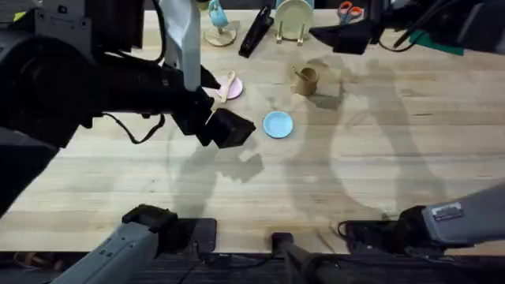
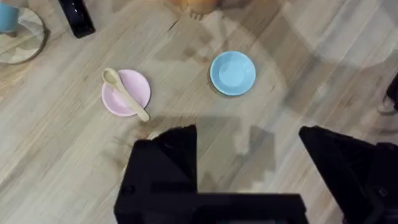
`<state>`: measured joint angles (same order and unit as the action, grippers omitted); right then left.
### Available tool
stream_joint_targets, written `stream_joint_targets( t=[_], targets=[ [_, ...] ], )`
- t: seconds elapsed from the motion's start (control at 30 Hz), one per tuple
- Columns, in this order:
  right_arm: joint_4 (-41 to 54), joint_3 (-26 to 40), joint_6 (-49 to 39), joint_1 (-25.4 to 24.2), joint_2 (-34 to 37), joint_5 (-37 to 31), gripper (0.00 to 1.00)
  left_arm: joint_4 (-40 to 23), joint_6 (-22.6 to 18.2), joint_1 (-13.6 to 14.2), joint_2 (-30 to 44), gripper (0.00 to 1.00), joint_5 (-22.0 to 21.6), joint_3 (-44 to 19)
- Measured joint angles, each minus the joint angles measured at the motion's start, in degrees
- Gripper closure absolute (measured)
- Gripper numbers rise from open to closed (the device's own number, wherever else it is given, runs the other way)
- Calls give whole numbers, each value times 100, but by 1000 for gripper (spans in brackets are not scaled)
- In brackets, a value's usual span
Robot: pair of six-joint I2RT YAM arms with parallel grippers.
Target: Pick up a utensil and set it on the pink plate, then put the other utensil in the container.
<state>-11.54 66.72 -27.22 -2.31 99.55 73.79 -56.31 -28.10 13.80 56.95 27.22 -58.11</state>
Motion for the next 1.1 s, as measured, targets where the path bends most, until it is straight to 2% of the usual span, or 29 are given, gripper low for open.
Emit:
stream_joint_targets(
  t=[0.2,0.37,0.57,0.7,0.87,1.1],
  targets=[
    [1991,2,22,0,-1026,-981,6,-5,0,0,0,6,0,0],
    [3857,7,-389,0,-2065,-1929,6,-7,0,0,0,6,0,0],
    [5643,9,-803,0,-3205,-2959,6,-11,0,0,0,6,0,0],
    [6587,11,-911,0,-3878,-3513,6,-12,0,0,0,6,0,0],
    [7662,11,-943,0,-4590,-3822,6,-73,0,0,0,8,-2,0],
    [8701,11,-949,0,-5343,-4469,5,-140,0,0,0,6,0,0]
  ],
)
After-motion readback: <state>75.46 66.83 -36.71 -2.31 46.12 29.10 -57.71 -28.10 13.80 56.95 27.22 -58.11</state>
